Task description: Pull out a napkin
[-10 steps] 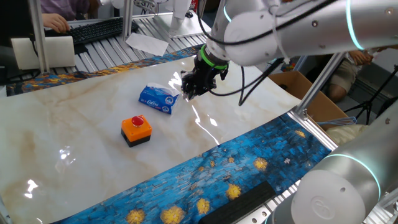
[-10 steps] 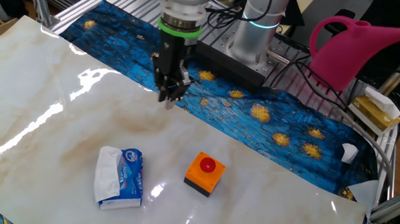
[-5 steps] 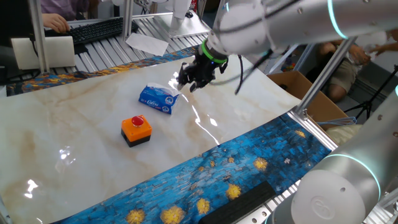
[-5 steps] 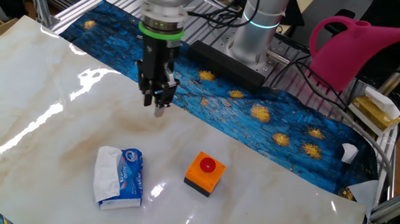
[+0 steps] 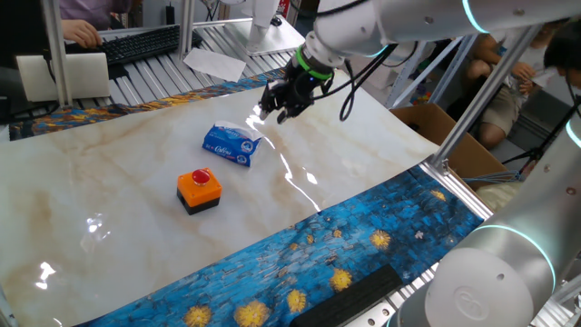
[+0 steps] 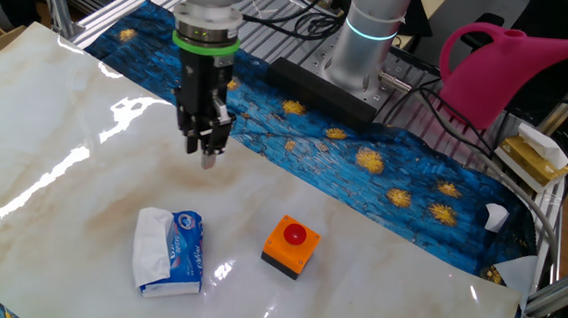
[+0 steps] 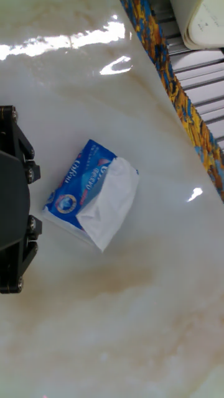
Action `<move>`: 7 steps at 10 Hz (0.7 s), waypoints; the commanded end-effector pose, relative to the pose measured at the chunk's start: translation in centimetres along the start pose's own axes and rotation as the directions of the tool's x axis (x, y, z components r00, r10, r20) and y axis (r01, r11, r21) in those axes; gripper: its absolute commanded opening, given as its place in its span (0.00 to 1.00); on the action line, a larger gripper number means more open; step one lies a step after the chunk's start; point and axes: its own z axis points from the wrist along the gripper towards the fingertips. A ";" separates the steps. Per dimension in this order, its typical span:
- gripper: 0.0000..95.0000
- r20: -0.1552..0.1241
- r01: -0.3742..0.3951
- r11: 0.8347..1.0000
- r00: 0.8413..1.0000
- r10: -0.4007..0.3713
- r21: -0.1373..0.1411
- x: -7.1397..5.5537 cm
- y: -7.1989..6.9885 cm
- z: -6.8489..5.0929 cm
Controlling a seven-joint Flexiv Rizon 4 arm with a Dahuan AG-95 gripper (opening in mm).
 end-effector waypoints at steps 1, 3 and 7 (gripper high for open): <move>0.40 0.013 0.140 0.989 0.990 -0.141 0.053 -1.7 -0.6 -0.4; 0.40 0.003 0.177 0.983 0.984 -0.178 0.051 -3.4 -0.6 -0.9; 0.40 0.003 0.155 0.988 0.988 -0.155 0.024 -5.2 -0.6 -1.5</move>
